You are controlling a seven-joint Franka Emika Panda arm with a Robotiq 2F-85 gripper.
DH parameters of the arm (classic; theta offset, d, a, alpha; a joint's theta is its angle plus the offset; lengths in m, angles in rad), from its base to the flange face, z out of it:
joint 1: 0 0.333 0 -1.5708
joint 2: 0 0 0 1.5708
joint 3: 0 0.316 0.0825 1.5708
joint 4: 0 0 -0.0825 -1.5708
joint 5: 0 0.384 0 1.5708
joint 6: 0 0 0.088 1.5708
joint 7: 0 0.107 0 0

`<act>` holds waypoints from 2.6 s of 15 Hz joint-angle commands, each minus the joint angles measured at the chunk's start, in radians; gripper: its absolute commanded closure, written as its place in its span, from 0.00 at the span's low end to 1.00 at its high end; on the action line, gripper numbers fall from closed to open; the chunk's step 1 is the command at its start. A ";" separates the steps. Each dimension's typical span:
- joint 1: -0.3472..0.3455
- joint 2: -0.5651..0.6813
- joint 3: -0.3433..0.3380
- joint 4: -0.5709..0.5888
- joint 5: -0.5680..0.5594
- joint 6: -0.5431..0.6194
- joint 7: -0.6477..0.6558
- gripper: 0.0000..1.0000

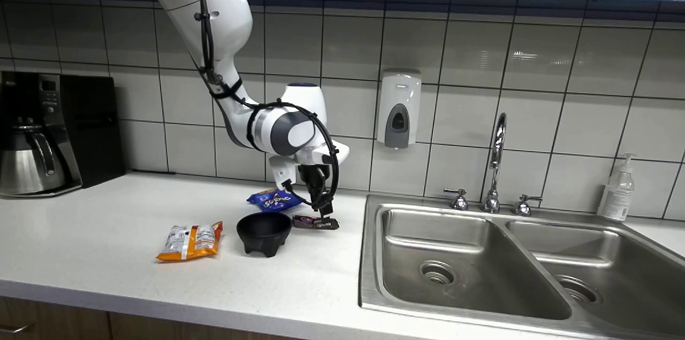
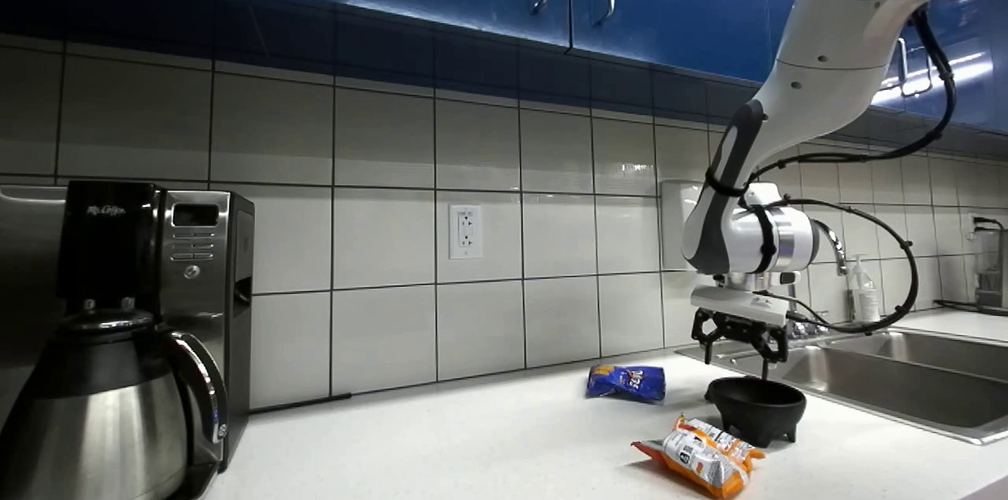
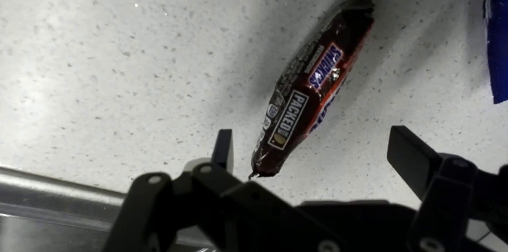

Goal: Put the black packet inside the black bowl

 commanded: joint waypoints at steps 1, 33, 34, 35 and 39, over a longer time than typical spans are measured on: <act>0.011 0.034 -0.011 0.051 -0.005 -0.044 0.031 0.00; 0.007 0.044 0.005 0.104 0.004 -0.071 0.015 0.93; 0.008 0.031 0.007 0.097 0.005 -0.063 0.011 0.94; 0.011 0.008 0.009 0.081 0.004 -0.049 0.004 0.93; 0.017 -0.059 0.019 0.040 0.005 -0.003 -0.013 0.94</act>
